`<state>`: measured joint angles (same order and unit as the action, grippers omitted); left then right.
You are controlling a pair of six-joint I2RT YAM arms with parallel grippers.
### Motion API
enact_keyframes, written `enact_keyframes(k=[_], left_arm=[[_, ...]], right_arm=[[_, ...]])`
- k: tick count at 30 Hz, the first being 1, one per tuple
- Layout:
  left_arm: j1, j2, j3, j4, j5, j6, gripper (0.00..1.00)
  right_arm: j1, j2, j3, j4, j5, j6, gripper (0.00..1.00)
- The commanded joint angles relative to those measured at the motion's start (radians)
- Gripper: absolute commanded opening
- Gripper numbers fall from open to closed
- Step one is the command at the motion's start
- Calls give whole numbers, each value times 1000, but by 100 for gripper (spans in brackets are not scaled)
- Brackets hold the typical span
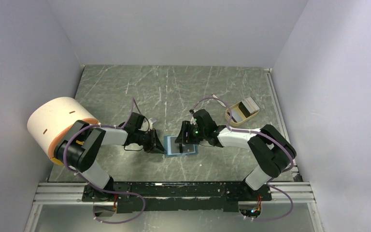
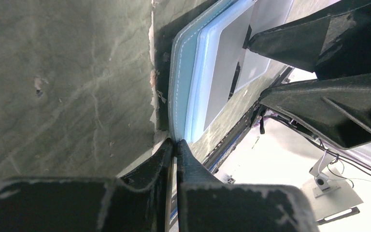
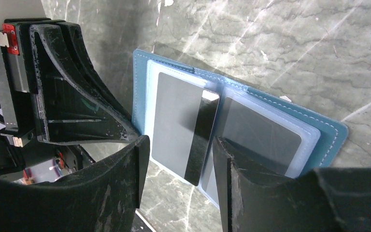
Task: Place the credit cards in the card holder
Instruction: Insert the credit card into the card holder, then close the card holder at the center of the board.
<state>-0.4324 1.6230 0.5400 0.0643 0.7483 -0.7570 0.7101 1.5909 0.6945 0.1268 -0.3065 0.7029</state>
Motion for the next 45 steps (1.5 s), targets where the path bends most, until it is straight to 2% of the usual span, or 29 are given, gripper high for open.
enact_keyframes(k=[1,15,29,35,41,43,45], left_arm=[[8,-21,6,15,8,1,9],[7,-11,14,20,15,1,9],[8,-45,25,-19,9,2,9],[24,-92,41,-118,-21,47,9],[56,-99,65,-218,-14,112,9],[72,-111,73,-243,-12,131,9],[93,-119,84,-278,-18,154,9]], right_arm=[[12,28,-8,41,-8,25,55],[55,75,22,148,-81,99,55],[59,38,10,108,-74,67,52],[56,-57,35,-22,-14,-54,53],[48,-196,37,-169,87,-231,59],[40,-210,40,-211,129,-295,55],[33,-191,61,-255,158,-377,46]])
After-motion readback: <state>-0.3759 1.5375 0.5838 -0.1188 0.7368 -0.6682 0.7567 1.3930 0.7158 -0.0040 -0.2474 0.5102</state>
